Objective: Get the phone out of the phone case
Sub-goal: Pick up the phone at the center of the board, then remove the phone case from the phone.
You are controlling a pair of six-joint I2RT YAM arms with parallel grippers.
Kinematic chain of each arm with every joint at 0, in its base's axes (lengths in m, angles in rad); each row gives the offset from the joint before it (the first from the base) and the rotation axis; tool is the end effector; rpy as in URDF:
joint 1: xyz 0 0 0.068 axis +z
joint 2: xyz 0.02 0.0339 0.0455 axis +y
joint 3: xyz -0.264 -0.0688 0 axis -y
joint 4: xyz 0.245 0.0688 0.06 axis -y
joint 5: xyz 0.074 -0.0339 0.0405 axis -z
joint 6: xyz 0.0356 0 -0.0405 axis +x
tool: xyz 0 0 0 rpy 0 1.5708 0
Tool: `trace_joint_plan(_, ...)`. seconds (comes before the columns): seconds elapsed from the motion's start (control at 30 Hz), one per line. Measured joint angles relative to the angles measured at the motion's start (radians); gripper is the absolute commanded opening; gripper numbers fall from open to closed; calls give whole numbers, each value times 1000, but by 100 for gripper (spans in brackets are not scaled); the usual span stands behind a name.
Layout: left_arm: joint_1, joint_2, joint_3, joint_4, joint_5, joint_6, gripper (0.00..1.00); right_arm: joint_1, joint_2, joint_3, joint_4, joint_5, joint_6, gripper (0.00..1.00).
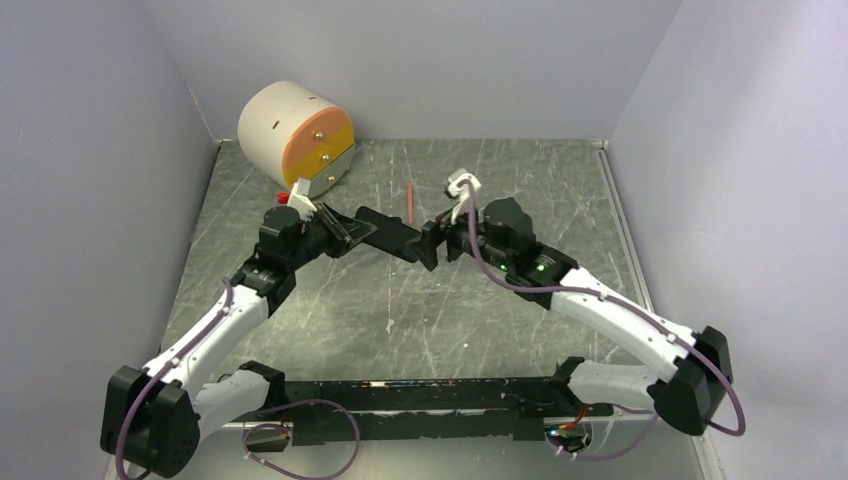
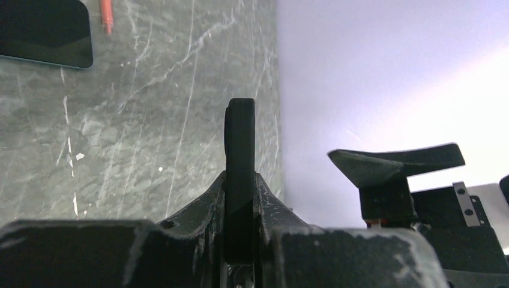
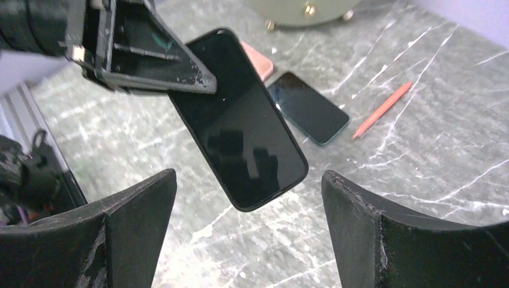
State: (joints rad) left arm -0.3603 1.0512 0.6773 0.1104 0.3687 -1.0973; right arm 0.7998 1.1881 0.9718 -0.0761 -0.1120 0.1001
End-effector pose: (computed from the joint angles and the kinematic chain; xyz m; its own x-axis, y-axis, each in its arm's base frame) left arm 0.2223 -0.0975 0.2811 -0.6936 -0.6258 -0.3567 0.0815 0.4238 -0.9021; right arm 0.1911 0.2024 0.3329 -0.2785 -0.1442 -0.9495 -0.7633 0.6333 0.1277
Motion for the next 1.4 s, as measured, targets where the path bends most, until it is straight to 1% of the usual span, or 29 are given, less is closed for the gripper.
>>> trace_joint_plan(0.13, 1, -53, -49, 42, -71, -72, 2, -40, -98, -69, 112, -3, 92, 91)
trace_joint_plan(0.27, 1, -74, -77, 105, -117, -145, 3, -120, -144, -139, 236, -66, 231, 88)
trace_joint_plan(0.47, 1, -67, -78, 201, -128, -208, 3, -248, -142, -244, 397, -212, 455, 87)
trace_joint_plan(0.57, 1, -54, -77, 247, -120, -232, 3, -277, -129, -265, 447, -272, 540, 85)
trace_joint_plan(0.77, 1, -34, -77, 339, -100, -276, 3, -314, -87, -295, 593, -389, 687, 77)
trace_joint_plan(0.9, 1, -25, -77, 393, -85, -311, 3, -321, -45, -297, 652, -444, 750, 73)
trace_joint_plan(1.13, 1, -23, -77, 424, -72, -381, 2, -322, 5, -292, 707, -507, 803, 66)
trace_joint_plan(1.4, 1, -10, -77, 432, -51, -436, 2, -323, 60, -247, 792, -576, 844, 52)
